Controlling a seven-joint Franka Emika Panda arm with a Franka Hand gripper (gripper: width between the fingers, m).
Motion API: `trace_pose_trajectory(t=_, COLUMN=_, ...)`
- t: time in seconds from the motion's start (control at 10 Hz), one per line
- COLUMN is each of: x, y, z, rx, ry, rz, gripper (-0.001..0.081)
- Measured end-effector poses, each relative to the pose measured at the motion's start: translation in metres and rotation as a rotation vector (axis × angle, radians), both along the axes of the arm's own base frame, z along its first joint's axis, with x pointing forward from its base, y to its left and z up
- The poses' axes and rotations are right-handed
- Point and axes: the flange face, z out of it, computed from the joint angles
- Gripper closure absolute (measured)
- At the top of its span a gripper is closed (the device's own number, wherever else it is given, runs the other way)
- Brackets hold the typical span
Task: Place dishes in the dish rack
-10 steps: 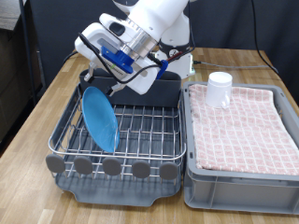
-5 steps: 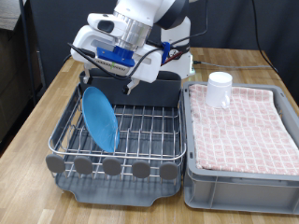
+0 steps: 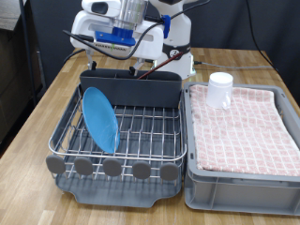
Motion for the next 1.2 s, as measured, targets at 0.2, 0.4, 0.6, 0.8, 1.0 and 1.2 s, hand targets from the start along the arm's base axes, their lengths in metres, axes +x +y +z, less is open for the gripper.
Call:
trace_pose_trajectory(t=0.2, x=0.000, y=0.002, z=-0.004, rx=0.004, ry=0.018, rz=-0.018, gripper=0.0004)
trace_pose_trajectory(t=0.4, x=-0.001, y=0.022, z=-0.008, rx=0.014, ry=0.059, rz=-0.047, gripper=0.0004)
trace_pose_trajectory(t=0.6, x=0.001, y=0.060, z=-0.009, rx=0.047, ry=0.064, rz=-0.054, gripper=0.0004)
trace_pose_trajectory(t=0.8, x=-0.002, y=0.098, z=-0.015, rx=0.074, ry=0.070, rz=-0.083, gripper=0.0004)
trace_pose_trajectory(t=1.0, x=-0.010, y=0.135, z=-0.023, rx=0.091, ry=0.079, rz=-0.150, gripper=0.0004)
trace_pose_trajectory(t=1.2, x=-0.021, y=0.169, z=-0.030, rx=0.109, ry=0.078, rz=-0.205, gripper=0.0004)
